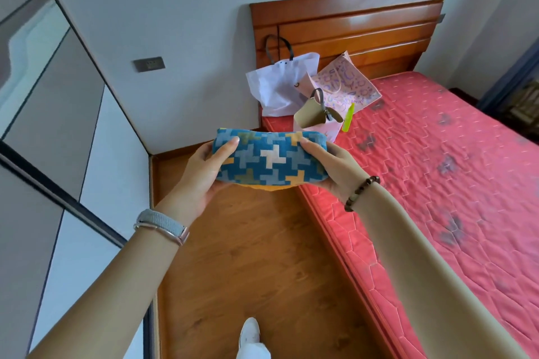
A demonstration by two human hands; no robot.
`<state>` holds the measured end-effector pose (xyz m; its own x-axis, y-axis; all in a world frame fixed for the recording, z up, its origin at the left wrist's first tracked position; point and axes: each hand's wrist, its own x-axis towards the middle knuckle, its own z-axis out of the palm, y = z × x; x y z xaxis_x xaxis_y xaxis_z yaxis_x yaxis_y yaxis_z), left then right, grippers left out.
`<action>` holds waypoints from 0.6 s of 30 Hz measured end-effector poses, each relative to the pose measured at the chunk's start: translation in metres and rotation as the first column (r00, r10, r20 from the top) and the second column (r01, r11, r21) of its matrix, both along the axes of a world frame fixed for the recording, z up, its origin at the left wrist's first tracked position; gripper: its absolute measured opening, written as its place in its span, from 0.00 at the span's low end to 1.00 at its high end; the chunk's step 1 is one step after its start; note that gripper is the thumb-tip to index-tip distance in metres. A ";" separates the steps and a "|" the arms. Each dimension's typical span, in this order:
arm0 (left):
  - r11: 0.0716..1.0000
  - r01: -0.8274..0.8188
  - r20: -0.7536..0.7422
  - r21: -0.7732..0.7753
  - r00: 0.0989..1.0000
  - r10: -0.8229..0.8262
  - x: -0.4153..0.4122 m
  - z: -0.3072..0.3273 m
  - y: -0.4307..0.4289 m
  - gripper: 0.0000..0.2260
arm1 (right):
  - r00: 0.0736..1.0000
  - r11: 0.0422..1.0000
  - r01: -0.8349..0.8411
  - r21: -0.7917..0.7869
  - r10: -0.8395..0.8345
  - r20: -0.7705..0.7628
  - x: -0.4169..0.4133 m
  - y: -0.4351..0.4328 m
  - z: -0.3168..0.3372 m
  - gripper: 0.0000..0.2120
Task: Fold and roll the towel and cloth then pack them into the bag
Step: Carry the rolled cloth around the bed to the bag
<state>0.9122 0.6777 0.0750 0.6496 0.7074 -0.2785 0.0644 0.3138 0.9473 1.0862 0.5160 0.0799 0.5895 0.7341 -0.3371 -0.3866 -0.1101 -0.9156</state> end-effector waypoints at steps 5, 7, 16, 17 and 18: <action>0.997 0.073 -0.030 0.010 0.997 -0.073 0.032 0.004 0.060 0.23 | 0.997 0.998 0.070 -0.006 -0.070 -0.028 0.021 0.050 -0.004 0.18; 0.995 0.095 -0.034 0.018 0.995 -0.094 0.046 0.006 0.083 0.22 | 0.994 0.995 0.098 0.001 -0.098 -0.040 0.030 0.069 -0.004 0.20; 0.986 0.165 -0.056 -0.020 0.985 -0.166 0.098 -0.013 0.142 0.21 | 0.982 0.984 0.178 -0.027 -0.179 -0.060 0.064 0.115 -0.020 0.21; 0.985 0.168 -0.056 -0.032 0.984 -0.170 0.104 -0.016 0.147 0.21 | 0.981 0.982 0.183 -0.037 -0.185 -0.065 0.068 0.119 -0.021 0.21; 0.984 0.170 -0.060 -0.047 0.983 -0.173 0.111 -0.020 0.152 0.22 | 0.979 0.981 0.188 -0.046 -0.191 -0.067 0.075 0.125 -0.024 0.21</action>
<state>1.0233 0.8301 0.0547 0.7404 0.5741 -0.3496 0.1802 0.3315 0.9261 1.1608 0.6410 0.0557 0.6905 0.5964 -0.4093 -0.4674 -0.0640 -0.8817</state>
